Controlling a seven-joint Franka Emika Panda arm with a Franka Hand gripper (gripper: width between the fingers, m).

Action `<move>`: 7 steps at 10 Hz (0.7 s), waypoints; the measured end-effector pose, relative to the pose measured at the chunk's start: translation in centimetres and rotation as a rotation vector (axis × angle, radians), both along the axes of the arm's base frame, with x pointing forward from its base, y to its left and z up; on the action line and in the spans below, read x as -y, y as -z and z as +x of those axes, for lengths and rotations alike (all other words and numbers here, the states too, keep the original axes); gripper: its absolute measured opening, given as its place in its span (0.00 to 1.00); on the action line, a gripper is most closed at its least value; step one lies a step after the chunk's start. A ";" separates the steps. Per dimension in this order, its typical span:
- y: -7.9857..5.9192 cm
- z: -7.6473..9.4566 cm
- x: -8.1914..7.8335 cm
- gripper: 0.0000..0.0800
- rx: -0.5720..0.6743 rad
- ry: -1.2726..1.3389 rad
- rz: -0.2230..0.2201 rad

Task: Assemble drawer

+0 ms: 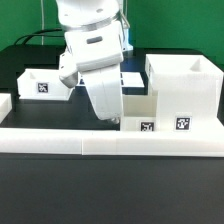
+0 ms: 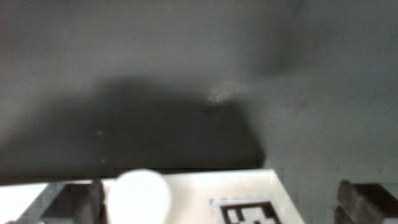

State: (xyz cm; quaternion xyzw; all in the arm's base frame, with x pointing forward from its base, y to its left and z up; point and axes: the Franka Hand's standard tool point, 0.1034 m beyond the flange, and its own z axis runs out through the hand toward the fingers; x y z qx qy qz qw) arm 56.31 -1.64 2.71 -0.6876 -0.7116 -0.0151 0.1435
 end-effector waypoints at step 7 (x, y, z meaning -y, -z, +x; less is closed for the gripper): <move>-0.5 0.3 -3.8 0.81 -0.028 -0.044 0.017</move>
Offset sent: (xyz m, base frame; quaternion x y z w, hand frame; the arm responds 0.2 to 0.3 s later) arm 0.0141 0.0422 -0.0029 -0.0068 -0.0005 -0.0185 0.9998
